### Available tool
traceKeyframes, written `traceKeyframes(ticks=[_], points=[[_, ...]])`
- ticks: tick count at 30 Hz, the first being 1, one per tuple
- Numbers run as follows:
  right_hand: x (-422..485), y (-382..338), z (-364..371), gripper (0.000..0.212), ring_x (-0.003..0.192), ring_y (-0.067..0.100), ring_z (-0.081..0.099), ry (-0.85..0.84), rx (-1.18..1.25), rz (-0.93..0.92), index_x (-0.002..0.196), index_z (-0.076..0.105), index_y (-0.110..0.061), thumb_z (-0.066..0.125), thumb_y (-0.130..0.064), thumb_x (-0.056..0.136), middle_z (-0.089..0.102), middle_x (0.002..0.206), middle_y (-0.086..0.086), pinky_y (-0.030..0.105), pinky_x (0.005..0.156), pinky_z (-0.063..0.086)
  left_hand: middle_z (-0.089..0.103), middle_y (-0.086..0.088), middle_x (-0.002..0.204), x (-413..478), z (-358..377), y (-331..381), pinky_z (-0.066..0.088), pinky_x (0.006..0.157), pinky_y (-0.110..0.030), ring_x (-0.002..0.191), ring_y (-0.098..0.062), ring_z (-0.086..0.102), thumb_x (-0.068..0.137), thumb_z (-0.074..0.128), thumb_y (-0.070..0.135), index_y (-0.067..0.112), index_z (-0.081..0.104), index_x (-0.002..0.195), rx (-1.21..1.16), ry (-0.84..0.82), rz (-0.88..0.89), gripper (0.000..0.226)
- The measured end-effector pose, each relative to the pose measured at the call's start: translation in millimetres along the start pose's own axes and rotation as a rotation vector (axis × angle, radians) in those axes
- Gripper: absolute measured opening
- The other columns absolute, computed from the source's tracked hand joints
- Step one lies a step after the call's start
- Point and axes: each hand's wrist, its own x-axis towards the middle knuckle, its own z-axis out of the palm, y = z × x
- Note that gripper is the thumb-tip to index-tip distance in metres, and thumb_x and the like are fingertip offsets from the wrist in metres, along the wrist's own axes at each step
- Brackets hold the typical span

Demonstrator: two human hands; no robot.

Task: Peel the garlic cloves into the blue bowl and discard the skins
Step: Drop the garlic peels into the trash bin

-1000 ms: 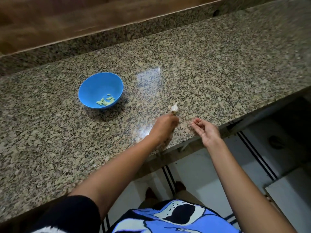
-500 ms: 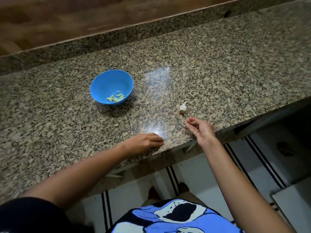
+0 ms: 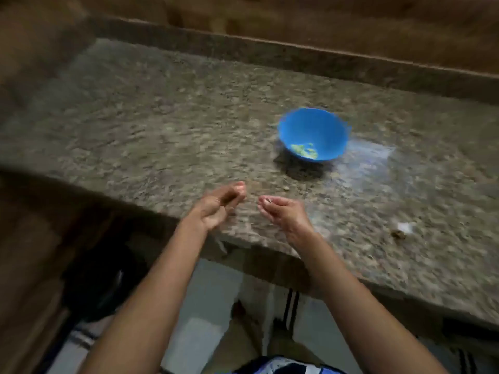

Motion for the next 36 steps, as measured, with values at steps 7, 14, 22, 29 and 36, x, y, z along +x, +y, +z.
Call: traceKeyframes(ticks=[7,14,22,29,36], points=[[21,115,187,0.021,0.051,0.007,0.064,-0.442,-0.307,0.316,0.084,0.058,0.004,0.040,0.013,0.091,0.065,0.058,0.005,0.014,0.059,0.053,0.069,-0.010,0.062,-89,-209,15,0.055,0.051,-0.019,0.054,-0.013,0.068,0.093,0.044,-0.007,0.000,0.071,0.054,-0.669,0.388,0.307,0.048],[27,241,300,0.035,0.101,0.030,0.059,-0.427,-0.422,0.569,0.129,0.039,0.017,0.036,0.007,0.096,0.059,0.104,0.028,0.031,0.108,0.032,0.070,-0.008,0.062,-113,-375,16,0.056,0.061,-0.018,0.055,-0.011,0.068,0.094,0.044,-0.007,-0.003,0.063,0.081,-0.860,0.629,0.382,0.023],[56,322,351,0.029,0.110,0.033,0.057,-0.415,-0.570,0.625,0.121,0.050,0.015,0.045,0.003,0.094,0.060,0.109,0.023,0.030,0.089,0.048,0.065,-0.014,0.092,-88,-461,25,0.044,0.095,-0.029,0.087,-0.018,0.062,0.089,0.052,-0.009,-0.004,0.061,0.090,-0.991,0.705,0.397,0.010],[101,389,388,0.026,0.094,0.029,0.060,-0.326,-0.629,0.694,0.116,0.053,0.015,0.047,0.004,0.093,0.062,0.100,0.023,0.031,0.087,0.050,0.064,-0.016,0.102,-55,-525,26,0.044,0.097,-0.033,0.094,-0.020,0.061,0.087,0.055,-0.007,-0.006,0.060,0.102,-1.055,0.741,0.333,0.016],[170,465,382,0.034,0.114,0.037,0.049,-0.157,-0.567,0.703,0.127,0.040,0.018,0.036,0.004,0.097,0.048,0.128,0.029,0.029,0.077,0.053,0.052,-0.015,0.130,7,-584,-28,0.034,0.104,-0.031,0.130,-0.024,0.042,0.097,0.035,-0.003,-0.006,0.047,0.129,-1.075,0.639,0.210,0.034]])
